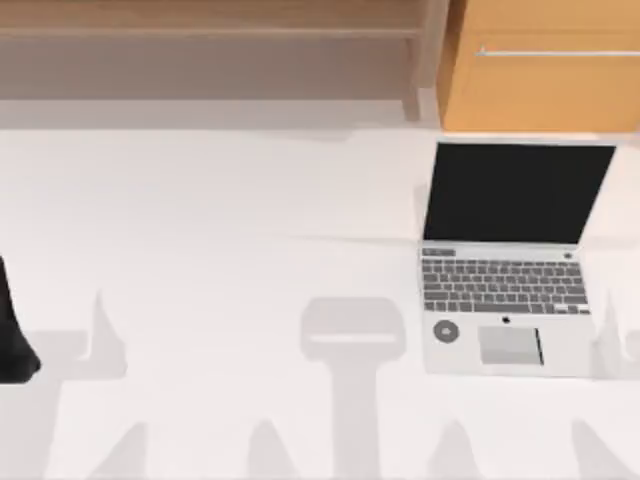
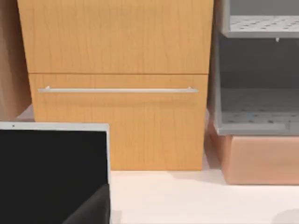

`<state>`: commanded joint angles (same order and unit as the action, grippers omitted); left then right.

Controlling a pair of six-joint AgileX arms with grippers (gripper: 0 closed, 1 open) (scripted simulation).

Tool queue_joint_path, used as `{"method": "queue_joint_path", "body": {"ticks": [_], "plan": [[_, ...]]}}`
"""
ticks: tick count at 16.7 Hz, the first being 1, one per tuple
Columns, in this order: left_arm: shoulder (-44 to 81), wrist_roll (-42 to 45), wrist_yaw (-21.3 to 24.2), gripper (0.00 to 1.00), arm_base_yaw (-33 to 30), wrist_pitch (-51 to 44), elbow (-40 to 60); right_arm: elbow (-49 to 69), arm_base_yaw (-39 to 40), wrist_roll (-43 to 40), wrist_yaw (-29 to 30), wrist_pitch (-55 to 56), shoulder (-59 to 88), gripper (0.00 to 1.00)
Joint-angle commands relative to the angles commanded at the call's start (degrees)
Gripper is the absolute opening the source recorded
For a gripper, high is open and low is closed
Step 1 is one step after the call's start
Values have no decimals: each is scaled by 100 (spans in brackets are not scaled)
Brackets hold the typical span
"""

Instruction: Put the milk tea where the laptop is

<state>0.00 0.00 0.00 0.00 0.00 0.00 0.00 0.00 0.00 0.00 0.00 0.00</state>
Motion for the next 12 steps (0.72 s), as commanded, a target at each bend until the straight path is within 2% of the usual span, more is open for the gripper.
{"method": "queue_joint_path", "body": {"ticks": [5,8,12], "plan": [[0,0,0,100,0,0,0,52,-222,-51,-208,290,361,100],[0,0,0,100,0,0,0,168,-715,-165,-670,997,1240,100],[0,0,0,100,0,0,0,381,-1626,-375,-1524,2371,3151,100]]}}
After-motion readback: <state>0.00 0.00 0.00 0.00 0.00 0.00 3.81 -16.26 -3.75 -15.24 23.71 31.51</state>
